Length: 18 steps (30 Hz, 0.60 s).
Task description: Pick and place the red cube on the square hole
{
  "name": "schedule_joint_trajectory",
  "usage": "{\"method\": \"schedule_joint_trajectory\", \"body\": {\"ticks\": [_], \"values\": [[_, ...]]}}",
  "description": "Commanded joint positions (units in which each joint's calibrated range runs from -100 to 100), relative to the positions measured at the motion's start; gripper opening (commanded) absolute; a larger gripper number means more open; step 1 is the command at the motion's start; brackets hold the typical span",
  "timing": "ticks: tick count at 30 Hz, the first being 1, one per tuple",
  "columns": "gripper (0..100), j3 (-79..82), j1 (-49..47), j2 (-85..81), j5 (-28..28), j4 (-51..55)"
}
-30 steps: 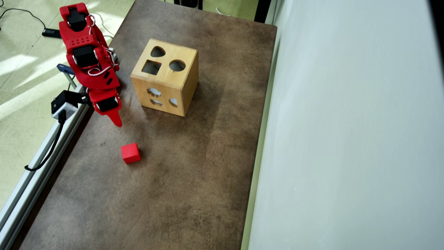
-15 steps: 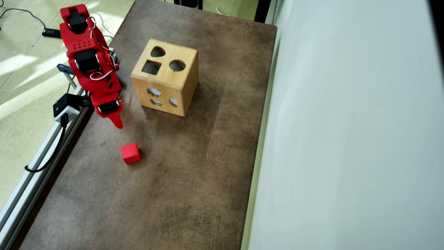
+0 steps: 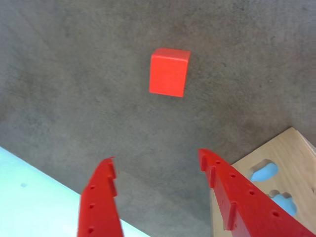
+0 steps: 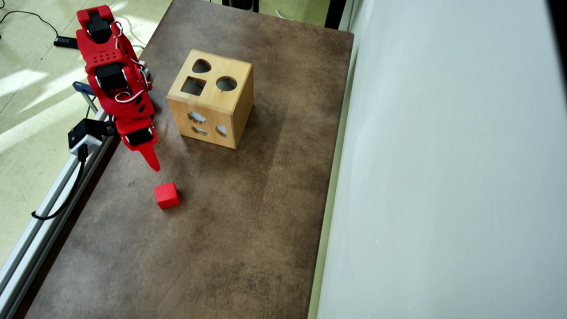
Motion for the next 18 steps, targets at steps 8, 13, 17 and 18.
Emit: {"method": "schedule_joint_trajectory", "body": {"ticks": [8, 13, 17, 18], "values": [[34, -1.6, -0.3, -1.4, -0.1, 0.5], [34, -1.5, -0.3, -1.5, -0.2, 0.5], [34, -1.7, -0.3, -0.8, -1.0, 1.7], [34, -1.6, -0.3, -0.8, -1.5, 1.8]]}}
